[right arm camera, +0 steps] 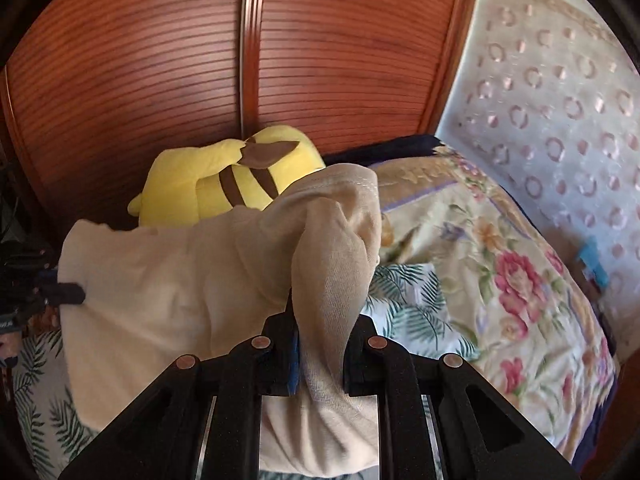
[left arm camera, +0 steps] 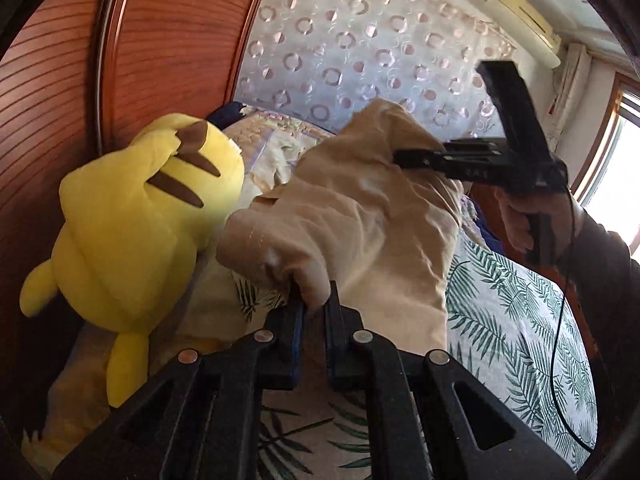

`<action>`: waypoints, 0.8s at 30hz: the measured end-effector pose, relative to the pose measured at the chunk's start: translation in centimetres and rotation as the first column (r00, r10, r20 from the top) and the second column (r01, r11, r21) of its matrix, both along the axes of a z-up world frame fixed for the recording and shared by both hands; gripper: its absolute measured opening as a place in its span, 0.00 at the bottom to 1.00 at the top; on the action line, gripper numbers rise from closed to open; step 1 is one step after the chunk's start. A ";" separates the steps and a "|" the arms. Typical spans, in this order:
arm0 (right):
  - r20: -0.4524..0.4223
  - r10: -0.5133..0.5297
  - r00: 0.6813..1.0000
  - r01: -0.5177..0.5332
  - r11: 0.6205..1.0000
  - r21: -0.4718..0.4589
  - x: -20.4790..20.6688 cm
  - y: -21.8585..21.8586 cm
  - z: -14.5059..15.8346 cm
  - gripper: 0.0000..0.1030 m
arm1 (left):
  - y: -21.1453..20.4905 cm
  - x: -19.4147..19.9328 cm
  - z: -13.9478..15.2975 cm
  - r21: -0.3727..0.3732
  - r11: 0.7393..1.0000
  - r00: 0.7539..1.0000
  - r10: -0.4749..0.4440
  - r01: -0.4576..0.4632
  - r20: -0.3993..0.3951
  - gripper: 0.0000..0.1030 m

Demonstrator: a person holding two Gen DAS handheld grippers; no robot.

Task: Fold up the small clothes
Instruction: 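Lift the folded shirt with both grippers and carry it toward the yellow plush, then lower the shirt beside the yellow plush and open both grippers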

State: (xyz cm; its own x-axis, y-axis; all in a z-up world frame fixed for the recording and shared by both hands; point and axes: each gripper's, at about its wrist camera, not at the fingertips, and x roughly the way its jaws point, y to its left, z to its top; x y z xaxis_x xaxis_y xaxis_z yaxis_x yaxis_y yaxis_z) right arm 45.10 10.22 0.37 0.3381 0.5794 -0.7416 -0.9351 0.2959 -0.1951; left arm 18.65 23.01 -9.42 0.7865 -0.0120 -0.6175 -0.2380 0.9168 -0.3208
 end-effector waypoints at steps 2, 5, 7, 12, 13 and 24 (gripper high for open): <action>-0.014 0.014 1.000 -0.014 1.000 -0.012 0.4 1.9 -0.3 0.15 | -0.3 -0.3 -0.6 0.001 1.000 1.000 -0.002 0.002 -0.011 0.09; -0.037 0.011 0.999 -0.011 1.000 -0.007 2.4 4.3 -1.1 0.15 | -0.6 -0.5 -1.2 0.013 1.000 1.000 -0.001 0.001 -0.026 0.09; -0.024 -0.034 0.999 0.035 0.999 0.006 2.2 4.6 -1.0 0.19 | -0.2 -0.8 -1.5 0.016 1.000 0.999 0.002 -0.001 -0.038 0.09; -0.041 -0.233 0.972 0.235 0.970 0.065 4.1 3.2 -1.2 0.46 | 0.4 -1.4 -1.4 0.053 0.999 0.999 0.000 0.003 -0.051 0.09; -0.057 -0.269 0.961 0.273 0.958 0.087 4.6 2.0 -0.9 0.48 | 0.4 -1.3 -1.4 0.059 0.998 0.998 0.000 0.003 -0.056 0.09; -0.290 -0.412 0.864 0.449 0.891 0.071 5.3 -4.0 -4.4 0.51 | 0.2 -1.8 -1.7 0.084 0.996 0.996 0.012 -0.005 -0.083 0.09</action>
